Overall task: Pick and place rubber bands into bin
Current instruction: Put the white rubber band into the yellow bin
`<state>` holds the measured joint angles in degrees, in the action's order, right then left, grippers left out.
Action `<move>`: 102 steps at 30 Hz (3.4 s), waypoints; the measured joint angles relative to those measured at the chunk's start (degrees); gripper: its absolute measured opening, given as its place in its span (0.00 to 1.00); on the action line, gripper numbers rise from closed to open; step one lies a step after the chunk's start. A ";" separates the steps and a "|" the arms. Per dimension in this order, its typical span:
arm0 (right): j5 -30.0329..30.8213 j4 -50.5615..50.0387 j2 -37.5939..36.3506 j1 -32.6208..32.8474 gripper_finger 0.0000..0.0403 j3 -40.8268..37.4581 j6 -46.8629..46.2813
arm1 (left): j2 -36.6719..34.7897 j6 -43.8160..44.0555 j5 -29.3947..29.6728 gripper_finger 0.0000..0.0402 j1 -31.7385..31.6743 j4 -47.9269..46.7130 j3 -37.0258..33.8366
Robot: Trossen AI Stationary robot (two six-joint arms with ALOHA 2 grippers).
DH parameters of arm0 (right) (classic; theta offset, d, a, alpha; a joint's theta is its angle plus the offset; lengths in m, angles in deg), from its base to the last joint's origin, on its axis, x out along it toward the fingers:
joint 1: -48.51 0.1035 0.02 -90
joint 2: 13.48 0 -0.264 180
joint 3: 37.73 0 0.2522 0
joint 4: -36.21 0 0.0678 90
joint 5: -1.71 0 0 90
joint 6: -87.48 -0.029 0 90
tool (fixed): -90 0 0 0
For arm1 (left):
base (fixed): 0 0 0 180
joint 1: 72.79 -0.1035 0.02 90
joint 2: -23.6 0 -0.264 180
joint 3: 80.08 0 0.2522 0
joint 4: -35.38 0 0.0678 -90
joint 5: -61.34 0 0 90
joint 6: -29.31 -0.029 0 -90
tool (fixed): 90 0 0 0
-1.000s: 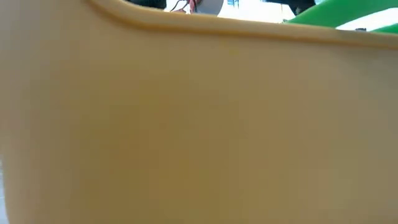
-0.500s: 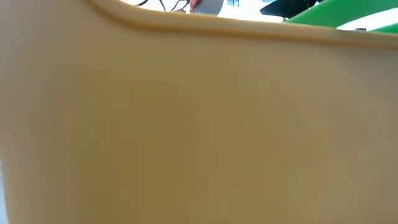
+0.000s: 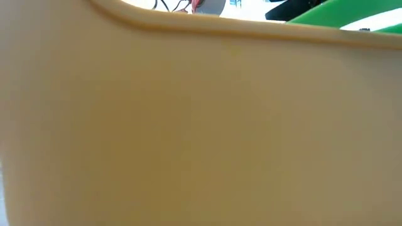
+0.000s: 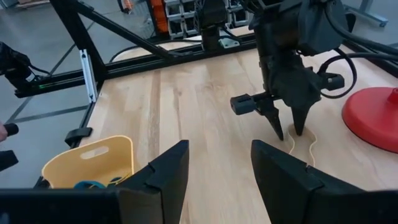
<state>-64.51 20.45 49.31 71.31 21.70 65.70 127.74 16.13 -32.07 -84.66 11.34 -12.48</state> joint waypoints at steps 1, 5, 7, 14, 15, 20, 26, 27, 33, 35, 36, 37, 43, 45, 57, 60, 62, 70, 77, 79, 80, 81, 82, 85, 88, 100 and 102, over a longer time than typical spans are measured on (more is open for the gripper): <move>0.01 0.00 0.00 -0.01 0.41 0.00 0.00 | -0.03 0.14 -0.01 0.38 0.02 -0.04 0.00; 0.02 -0.02 0.00 -0.01 0.41 0.00 0.13 | -0.15 0.16 -0.46 0.23 0.12 0.01 -0.04; 0.03 -0.01 0.00 0.01 0.41 0.00 0.13 | -0.15 0.15 -0.82 0.15 0.14 0.03 -0.07; 0.04 0.00 0.00 0.01 0.41 0.00 0.04 | -0.11 0.38 -0.13 0.03 0.14 0.12 -0.09; 0.04 -0.02 0.00 0.01 0.41 0.00 0.04 | -0.11 0.90 -0.11 0.02 0.14 0.13 -0.09; 0.04 -0.01 0.00 0.01 0.41 0.02 0.02 | -2.05 3.86 -0.86 0.02 -0.05 -1.60 -0.35; 0.04 -0.54 0.02 0.01 0.41 0.02 0.02 | -11.91 5.10 -1.60 0.01 0.40 -3.43 -0.17; 0.08 -0.43 0.02 0.01 0.41 0.02 0.02 | -13.92 5.50 -1.62 0.01 0.48 -3.46 -0.17; 0.15 0.12 0.02 0.01 0.41 0.04 0.13 | -27.13 10.95 -1.93 0.02 0.69 -2.96 1.14; 0.19 0.31 0.02 0.01 0.41 0.04 0.14 | -31.15 12.28 -2.01 0.01 0.70 -3.32 1.92; 0.20 0.31 0.02 0.01 0.41 0.04 0.19 | -32.97 12.59 -2.12 0.01 0.82 -2.93 2.56; 0.27 0.31 0.02 0.01 0.41 0.04 0.31 | -34.74 12.86 -2.15 0.01 0.97 -2.66 3.11; 0.43 0.48 0.02 0.01 0.41 0.04 0.42 | -42.13 13.34 -4.58 0.01 2.92 0.91 5.13; 0.43 0.48 0.02 0.01 0.41 0.04 0.50 | -43.85 13.44 -6.56 0.02 3.84 2.90 5.66; 1.89 0.45 0.02 -0.29 0.41 0.07 2.14 | -40.66 13.72 -9.42 0.01 16.61 7.40 16.29; 1.74 0.27 0.02 -0.26 0.41 0.07 2.09 | -37.53 13.63 -7.52 0.01 20.67 7.08 20.68; 1.67 -0.10 0.02 -0.23 0.41 0.07 2.07 | -34.99 13.04 -6.76 0.01 23.31 7.08 23.64; 1.36 -3.42 0.02 -0.21 0.41 0.07 -0.75 | -23.05 11.32 -6.52 0.01 32.29 5.27 31.55; -3.54 -5.24 0.02 -0.19 0.41 0.07 -1.55 | -12.68 17.04 -4.78 0.01 36.59 5.26 32.04; -4.54 -5.31 0.02 -0.19 0.41 0.07 -1.56 | -9.64 18.67 -3.78 0.02 37.23 5.25 32.04; -4.61 -5.35 0.02 -0.19 0.41 0.07 -1.60 | -8.02 19.70 -3.77 0.02 37.38 5.28 32.04; -4.60 -5.43 0.02 -0.19 0.41 0.07 -1.73 | -6.58 20.86 -3.77 0.02 37.50 5.26 32.04; -4.60 -5.58 0.02 -0.19 0.41 0.07 -2.05 | -5.13 22.02 -3.77 0.01 37.51 5.23 32.04; -4.62 -5.75 0.02 -0.19 0.41 0.07 -3.03 | -1.10 26.16 -3.78 0.01 37.22 5.22 32.04; -4.67 -5.94 0.02 -0.19 0.41 0.07 -3.04 | 2.27 29.52 -3.97 0.03 36.68 5.22 32.04; -4.86 -6.54 0.02 -0.19 0.41 0.07 -3.06 | 9.09 39.66 -5.54 0.02 34.30 -4.19 32.04; -4.86 -6.49 0.02 -0.19 0.41 0.07 -3.06 | 9.18 40.76 -5.64 0.01 34.23 -7.67 32.04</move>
<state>-69.37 13.96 49.33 71.12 21.76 62.64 136.92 56.89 -37.71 -50.44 3.68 19.56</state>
